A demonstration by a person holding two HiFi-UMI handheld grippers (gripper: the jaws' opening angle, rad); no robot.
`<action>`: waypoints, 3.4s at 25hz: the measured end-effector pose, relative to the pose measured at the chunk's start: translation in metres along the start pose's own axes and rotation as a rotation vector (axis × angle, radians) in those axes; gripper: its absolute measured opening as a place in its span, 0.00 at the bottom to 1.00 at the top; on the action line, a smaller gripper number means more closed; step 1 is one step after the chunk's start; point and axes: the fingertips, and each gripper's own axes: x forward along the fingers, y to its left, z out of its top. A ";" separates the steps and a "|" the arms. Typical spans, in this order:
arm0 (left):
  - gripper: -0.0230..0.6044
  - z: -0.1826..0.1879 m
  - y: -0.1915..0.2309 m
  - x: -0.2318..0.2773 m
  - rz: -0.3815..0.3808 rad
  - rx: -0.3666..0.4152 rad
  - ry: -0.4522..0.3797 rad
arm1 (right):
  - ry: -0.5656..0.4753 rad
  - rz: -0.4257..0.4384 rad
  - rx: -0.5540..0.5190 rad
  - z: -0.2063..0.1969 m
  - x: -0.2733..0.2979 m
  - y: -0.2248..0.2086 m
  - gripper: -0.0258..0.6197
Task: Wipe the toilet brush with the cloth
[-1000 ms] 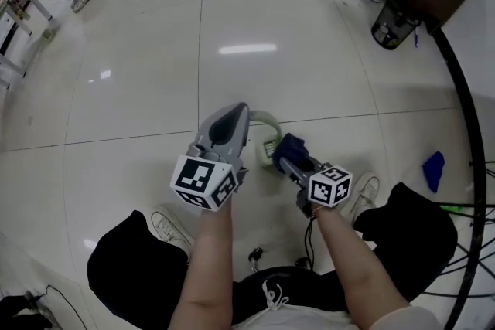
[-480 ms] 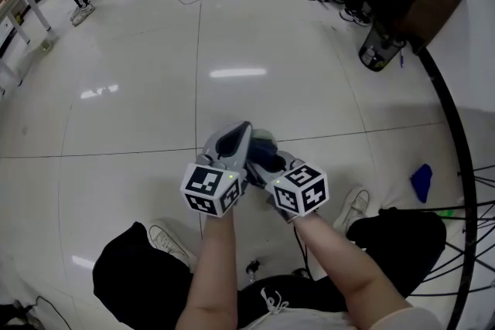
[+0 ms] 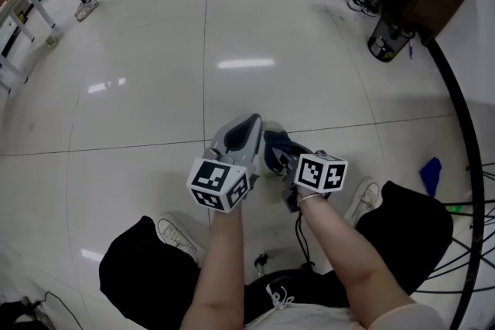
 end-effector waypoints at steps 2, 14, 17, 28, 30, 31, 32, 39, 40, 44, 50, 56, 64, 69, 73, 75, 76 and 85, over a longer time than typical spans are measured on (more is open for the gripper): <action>0.05 0.000 0.001 -0.001 0.002 0.001 0.000 | -0.001 -0.001 0.046 -0.004 0.003 -0.007 0.14; 0.05 0.005 0.002 0.003 0.039 0.054 -0.010 | 0.063 -0.087 0.250 -0.059 0.029 -0.078 0.14; 0.05 0.006 0.002 0.005 0.045 0.071 -0.018 | 0.087 -0.107 0.274 -0.072 0.036 -0.091 0.14; 0.05 0.002 0.005 0.004 0.055 0.079 -0.033 | 0.108 -0.114 0.339 -0.102 0.045 -0.113 0.14; 0.05 0.002 0.006 0.004 0.049 0.067 -0.039 | 0.111 -0.089 0.317 -0.100 0.043 -0.107 0.14; 0.05 0.002 0.007 0.004 0.048 0.058 -0.043 | 0.114 -0.072 0.289 -0.097 0.041 -0.101 0.14; 0.05 0.002 0.008 0.004 0.051 0.049 -0.048 | 0.117 -0.056 0.246 -0.094 0.039 -0.096 0.14; 0.05 0.002 0.017 -0.015 0.157 0.022 -0.086 | 0.091 -0.012 -0.168 -0.067 -0.002 -0.053 0.14; 0.05 0.006 0.019 -0.023 0.184 0.009 -0.107 | 0.067 -0.021 -0.212 -0.058 -0.012 -0.049 0.14; 0.05 0.012 0.029 -0.052 0.290 -0.005 -0.146 | -0.052 -0.098 -0.323 -0.005 -0.053 -0.047 0.14; 0.05 0.009 0.021 -0.082 0.376 -0.042 -0.168 | -0.218 -0.135 -0.378 0.062 -0.100 -0.037 0.14; 0.05 -0.017 0.003 -0.093 0.418 -0.048 -0.149 | -0.287 -0.149 -0.331 0.069 -0.126 -0.048 0.14; 0.05 -0.014 -0.025 -0.092 0.377 0.020 -0.141 | -0.346 -0.153 -0.382 0.065 -0.147 -0.036 0.13; 0.05 -0.014 -0.032 -0.092 0.371 0.021 -0.145 | -0.334 -0.145 -0.390 0.060 -0.148 -0.032 0.13; 0.05 -0.008 -0.039 -0.092 0.354 0.038 -0.151 | -0.334 -0.139 -0.382 0.057 -0.148 -0.029 0.13; 0.05 -0.007 -0.038 -0.092 0.352 0.039 -0.153 | -0.329 -0.134 -0.377 0.055 -0.145 -0.028 0.13; 0.05 -0.008 -0.037 -0.092 0.354 0.036 -0.153 | -0.325 -0.131 -0.373 0.054 -0.143 -0.028 0.13; 0.05 -0.008 -0.055 -0.076 0.275 0.131 -0.118 | -0.337 -0.127 -0.391 0.058 -0.147 -0.031 0.13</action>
